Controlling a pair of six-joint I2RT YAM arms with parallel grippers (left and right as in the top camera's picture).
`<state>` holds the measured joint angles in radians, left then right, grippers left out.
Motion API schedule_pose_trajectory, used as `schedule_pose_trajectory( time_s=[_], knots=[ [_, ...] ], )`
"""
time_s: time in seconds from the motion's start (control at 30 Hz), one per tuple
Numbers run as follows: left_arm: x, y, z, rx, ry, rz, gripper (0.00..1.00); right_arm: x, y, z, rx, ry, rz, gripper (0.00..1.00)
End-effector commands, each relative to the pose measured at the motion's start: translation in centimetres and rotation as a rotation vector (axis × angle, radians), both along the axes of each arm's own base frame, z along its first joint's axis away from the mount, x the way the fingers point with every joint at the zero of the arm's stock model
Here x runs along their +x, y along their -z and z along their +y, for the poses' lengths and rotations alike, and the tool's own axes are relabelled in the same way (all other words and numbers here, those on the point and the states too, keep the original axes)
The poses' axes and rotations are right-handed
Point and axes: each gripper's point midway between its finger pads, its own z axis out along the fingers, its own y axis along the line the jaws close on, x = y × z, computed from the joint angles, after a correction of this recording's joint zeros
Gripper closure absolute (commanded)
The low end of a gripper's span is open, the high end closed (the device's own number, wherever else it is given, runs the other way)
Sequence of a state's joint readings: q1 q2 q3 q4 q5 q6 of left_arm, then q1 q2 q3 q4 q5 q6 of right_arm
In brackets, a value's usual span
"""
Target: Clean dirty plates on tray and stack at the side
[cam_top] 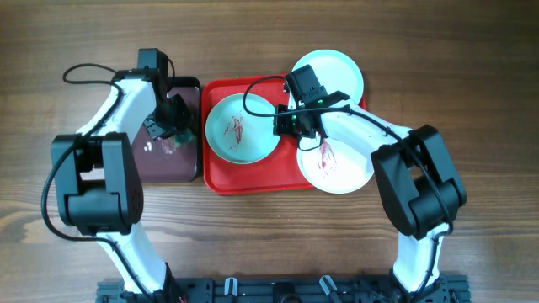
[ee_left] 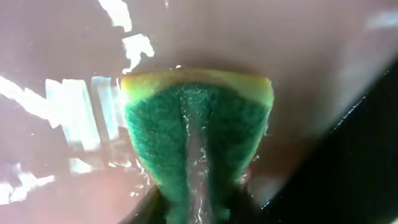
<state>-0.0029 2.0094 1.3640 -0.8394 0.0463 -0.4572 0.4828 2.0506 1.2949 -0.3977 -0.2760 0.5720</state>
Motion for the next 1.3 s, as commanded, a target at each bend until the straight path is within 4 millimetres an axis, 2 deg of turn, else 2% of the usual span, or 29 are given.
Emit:
schedule_pose_trajectory(
  time_s=[0.0,0.1,0.2,0.43,0.53,0.63,0.7,0.8,0.93,1.03,1.07,1.17,1.27],
  knots=[
    [-0.5,1.6,0.1,0.007,0.006,0.036,0.96,0.2,0.9,0.1,-0.005,0.005,0.005,0.96],
    [-0.8,1.2,0.1,0.007,0.006,0.049,0.96,0.5,0.7,0.3,0.003,0.005,-0.011,0.95],
    [-0.5,-0.9,0.1,0.009,0.038,0.039,0.96,0.5,0.7,0.3,0.005,0.003,-0.014,0.96],
    [1.1,-9.3,-0.3,0.012,0.164,-0.141,0.96,0.3,0.6,0.6,0.013,-0.027,-0.014,0.96],
    [1.2,-12.1,-1.6,-0.045,0.231,-0.228,0.96,0.2,0.6,0.5,0.011,-0.029,-0.012,0.96],
    [1.9,-13.3,-3.7,-0.138,0.265,-0.29,0.96,0.2,0.6,0.5,0.011,-0.028,-0.012,0.96],
    [1.8,-12.3,-5.8,-0.148,0.323,-0.272,0.96,0.1,0.7,0.5,0.009,-0.029,-0.008,0.96],
    [1.3,-10.6,-8.0,-0.141,0.404,-0.229,0.96,0.0,0.8,0.4,0.006,-0.029,-0.002,0.96],
    [0.2,-6.5,-10.0,-0.114,0.477,-0.129,0.96,0.0,0.7,0.4,0.007,-0.04,-0.004,0.96],
    [-0.7,-2.5,-11.3,-0.117,0.51,-0.045,0.96,-0.1,0.7,0.5,0.008,-0.045,-0.004,0.96],
    [-1.0,-1.5,-11.1,-0.103,0.503,-0.015,0.96,-0.1,0.7,0.4,0.008,-0.047,-0.005,0.96],
    [-1.3,0.7,-8.1,0.042,0.365,0.062,0.96,-0.2,0.6,0.7,0.019,-0.069,-0.006,0.96],
    [-1.5,1.8,-7.5,0.052,0.351,0.092,0.96,-0.3,0.5,0.8,0.039,-0.085,-0.001,0.96]
  ],
)
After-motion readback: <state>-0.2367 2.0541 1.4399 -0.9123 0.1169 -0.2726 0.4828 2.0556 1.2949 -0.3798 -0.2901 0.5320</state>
